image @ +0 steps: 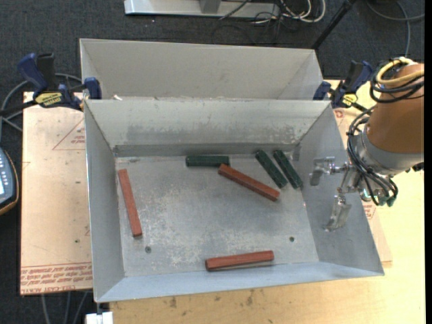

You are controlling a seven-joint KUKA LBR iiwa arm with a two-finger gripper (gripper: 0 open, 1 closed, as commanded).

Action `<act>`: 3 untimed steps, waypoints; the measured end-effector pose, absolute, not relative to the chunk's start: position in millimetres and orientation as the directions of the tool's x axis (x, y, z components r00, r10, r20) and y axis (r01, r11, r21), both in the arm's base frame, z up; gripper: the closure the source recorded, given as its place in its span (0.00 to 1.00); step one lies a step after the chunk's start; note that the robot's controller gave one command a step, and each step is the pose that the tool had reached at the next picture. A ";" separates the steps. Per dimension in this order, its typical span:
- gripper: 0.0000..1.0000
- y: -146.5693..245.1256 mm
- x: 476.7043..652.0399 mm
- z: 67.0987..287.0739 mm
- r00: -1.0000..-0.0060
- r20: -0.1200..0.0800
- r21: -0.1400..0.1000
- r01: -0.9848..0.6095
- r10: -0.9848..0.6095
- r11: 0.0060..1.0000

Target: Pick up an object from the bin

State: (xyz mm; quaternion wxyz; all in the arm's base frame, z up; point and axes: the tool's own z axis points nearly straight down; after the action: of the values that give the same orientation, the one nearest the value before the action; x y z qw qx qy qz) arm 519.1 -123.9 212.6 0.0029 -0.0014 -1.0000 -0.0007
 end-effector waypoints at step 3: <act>0.00 -81.4 576.3 118.4 -0.997 -0.004 0.003 -0.074 -0.074 0.997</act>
Offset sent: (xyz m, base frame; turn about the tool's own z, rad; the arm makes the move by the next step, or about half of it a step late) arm 0.0464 0.0168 -0.1205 0.1019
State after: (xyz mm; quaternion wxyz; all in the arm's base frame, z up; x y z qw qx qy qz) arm 576.3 -81.4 118.4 -0.0018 0.0370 -0.9993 -0.0017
